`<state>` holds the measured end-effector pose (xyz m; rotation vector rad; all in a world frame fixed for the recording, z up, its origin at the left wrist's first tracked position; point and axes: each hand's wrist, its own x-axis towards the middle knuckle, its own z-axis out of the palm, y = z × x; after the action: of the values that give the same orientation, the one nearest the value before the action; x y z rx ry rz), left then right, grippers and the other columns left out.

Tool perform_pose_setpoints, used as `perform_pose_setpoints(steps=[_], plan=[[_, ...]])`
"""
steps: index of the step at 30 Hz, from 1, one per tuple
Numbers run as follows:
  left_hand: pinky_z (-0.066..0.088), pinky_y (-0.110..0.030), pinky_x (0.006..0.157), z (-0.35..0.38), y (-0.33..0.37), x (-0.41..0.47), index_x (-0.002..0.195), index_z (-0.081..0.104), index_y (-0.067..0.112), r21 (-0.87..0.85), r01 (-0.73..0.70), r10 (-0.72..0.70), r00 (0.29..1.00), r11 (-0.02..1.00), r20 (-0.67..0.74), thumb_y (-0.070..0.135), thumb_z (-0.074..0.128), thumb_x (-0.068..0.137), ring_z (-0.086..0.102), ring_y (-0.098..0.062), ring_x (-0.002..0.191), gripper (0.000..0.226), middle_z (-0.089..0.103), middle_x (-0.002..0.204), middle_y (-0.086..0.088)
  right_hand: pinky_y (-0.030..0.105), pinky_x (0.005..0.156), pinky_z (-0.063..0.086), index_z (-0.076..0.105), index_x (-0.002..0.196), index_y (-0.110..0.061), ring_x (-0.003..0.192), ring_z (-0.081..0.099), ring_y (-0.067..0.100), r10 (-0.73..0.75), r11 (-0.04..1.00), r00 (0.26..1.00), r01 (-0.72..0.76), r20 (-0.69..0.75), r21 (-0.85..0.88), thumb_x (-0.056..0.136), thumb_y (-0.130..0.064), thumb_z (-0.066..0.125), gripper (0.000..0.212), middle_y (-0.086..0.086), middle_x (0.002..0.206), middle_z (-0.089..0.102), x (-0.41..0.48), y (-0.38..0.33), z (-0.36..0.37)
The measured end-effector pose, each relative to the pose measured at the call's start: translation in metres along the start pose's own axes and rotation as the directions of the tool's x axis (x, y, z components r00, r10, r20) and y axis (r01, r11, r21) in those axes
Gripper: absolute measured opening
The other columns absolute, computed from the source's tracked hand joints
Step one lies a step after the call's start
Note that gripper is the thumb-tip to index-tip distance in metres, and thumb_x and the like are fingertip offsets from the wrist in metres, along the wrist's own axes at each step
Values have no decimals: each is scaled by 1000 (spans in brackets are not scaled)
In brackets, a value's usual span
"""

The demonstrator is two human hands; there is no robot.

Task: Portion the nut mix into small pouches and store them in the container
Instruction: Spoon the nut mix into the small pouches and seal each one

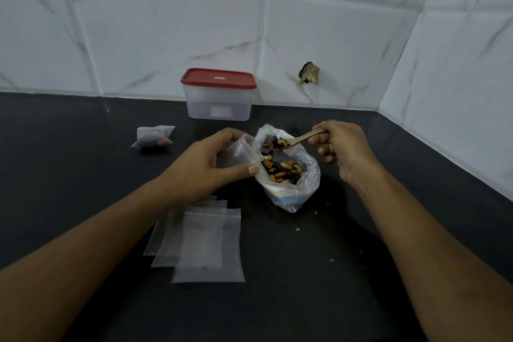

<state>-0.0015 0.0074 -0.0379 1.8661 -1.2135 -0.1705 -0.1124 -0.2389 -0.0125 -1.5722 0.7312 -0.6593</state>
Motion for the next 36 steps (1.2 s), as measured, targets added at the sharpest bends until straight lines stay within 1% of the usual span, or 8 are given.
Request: perform_pose_setpoints(steps=[5, 12, 15, 19, 21, 27, 31, 36], plan=[[56, -34, 97, 1, -1, 0, 130, 55, 39, -21, 22, -23, 999, 1000, -26, 65, 70, 70, 62, 3, 109, 67, 65, 120, 19, 21, 43, 32, 71, 93, -11, 44, 47, 8, -6, 996, 999, 3, 35, 89, 102, -18, 51, 23, 0, 63, 70, -6, -7, 0], [55, -34, 100, 3, -6, 1, 131, 54, 39, -41, 53, -55, 997, 998, -52, 62, 74, 72, 61, 1, 115, 66, 64, 126, 18, 21, 44, 33, 71, 94, -10, 46, 48, 10, -19, 984, 986, -11, 164, 180, 102, -20, 53, 22, 2, 66, 70, -13, -12, 5], [55, -33, 100, 3, -6, 1, 132, 54, 37, -52, 53, -55, 997, 997, -55, 62, 74, 73, 62, 0, 116, 67, 64, 126, 17, 21, 45, 32, 71, 98, -9, 47, 48, 10, -33, 985, 978, -3, 206, 172, 102, -21, 53, 22, 2, 67, 70, -17, -14, 8], [54, -25, 97, 3, -4, 2, 133, 52, 38, -44, 58, -60, 996, 997, -60, 63, 73, 71, 59, 6, 114, 70, 63, 125, 19, 23, 47, 31, 71, 99, -8, 48, 48, 11, -65, 992, 970, 37, 235, 120, 103, -20, 52, 23, 5, 69, 72, -23, -15, 13], [54, -26, 96, 3, -4, 2, 133, 52, 38, -42, 58, -60, 997, 997, -58, 64, 72, 70, 60, 4, 114, 71, 63, 126, 18, 24, 48, 32, 71, 99, -8, 48, 49, 12, -95, 993, 960, 72, 265, 95, 104, -20, 53, 23, 6, 71, 73, -27, -15, 17], [56, -31, 96, 3, -2, 1, 131, 55, 34, -56, 36, -39, 998, 998, -46, 59, 73, 73, 63, 3, 111, 66, 66, 122, 16, 21, 45, 35, 71, 104, -12, 52, 51, 13, -241, 968, 873, 250, 424, 36, 99, -21, 67, 11, 9, 85, 77, -37, -13, 25], [57, -39, 96, 3, -3, 1, 129, 55, 32, -76, 33, -36, 999, 997, -39, 55, 75, 75, 66, -3, 110, 61, 68, 121, 13, 21, 46, 34, 71, 108, -12, 55, 50, 13, -249, 963, 814, 265, 525, 46, 98, -19, 70, 12, 10, 89, 77, -39, -13, 28], [59, -41, 94, 3, -4, 2, 129, 56, 31, -96, 31, -35, 999, 995, -34, 51, 76, 77, 68, -6, 107, 59, 69, 119, 10, 20, 45, 36, 72, 106, -9, 56, 49, 13, -226, 965, 776, 263, 588, 24, 98, -12, 68, 10, 11, 92, 76, -38, -11, 29]])
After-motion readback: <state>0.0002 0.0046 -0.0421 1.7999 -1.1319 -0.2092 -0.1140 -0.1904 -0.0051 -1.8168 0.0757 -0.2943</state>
